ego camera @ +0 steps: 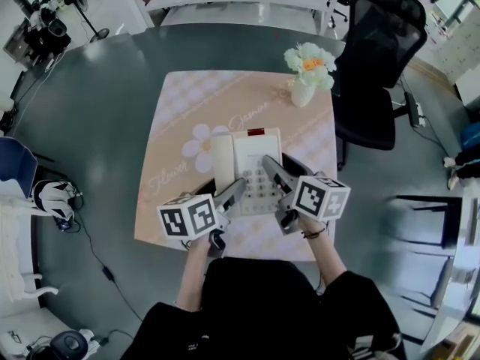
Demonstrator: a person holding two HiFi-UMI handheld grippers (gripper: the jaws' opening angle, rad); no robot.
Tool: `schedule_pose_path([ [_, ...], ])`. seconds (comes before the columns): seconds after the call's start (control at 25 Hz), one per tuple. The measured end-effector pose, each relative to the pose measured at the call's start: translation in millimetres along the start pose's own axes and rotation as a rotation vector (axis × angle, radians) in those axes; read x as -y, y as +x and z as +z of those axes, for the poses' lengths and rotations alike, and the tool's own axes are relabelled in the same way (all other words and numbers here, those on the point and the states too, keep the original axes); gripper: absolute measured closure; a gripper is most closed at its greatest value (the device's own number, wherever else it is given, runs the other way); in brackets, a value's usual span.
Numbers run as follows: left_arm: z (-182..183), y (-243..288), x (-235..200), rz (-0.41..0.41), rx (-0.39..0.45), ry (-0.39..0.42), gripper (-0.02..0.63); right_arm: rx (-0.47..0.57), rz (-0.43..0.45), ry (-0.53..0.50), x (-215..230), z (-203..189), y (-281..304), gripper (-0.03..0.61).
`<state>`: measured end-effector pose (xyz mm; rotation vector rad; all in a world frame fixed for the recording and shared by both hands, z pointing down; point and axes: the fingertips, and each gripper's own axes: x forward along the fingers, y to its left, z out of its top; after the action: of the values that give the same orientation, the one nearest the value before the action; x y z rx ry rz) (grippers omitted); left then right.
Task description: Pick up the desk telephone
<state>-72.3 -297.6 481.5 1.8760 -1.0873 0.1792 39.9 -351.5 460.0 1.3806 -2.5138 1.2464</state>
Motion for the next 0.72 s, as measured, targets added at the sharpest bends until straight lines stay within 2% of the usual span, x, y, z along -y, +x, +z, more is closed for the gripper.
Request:
schedule_pose_path([
  [0.72,4.3,-40.0,38.5,-0.021,0.054,0.071,0.29,0.082,0.046,-0.048,-39.6,19.8,-44.4,0.379],
])
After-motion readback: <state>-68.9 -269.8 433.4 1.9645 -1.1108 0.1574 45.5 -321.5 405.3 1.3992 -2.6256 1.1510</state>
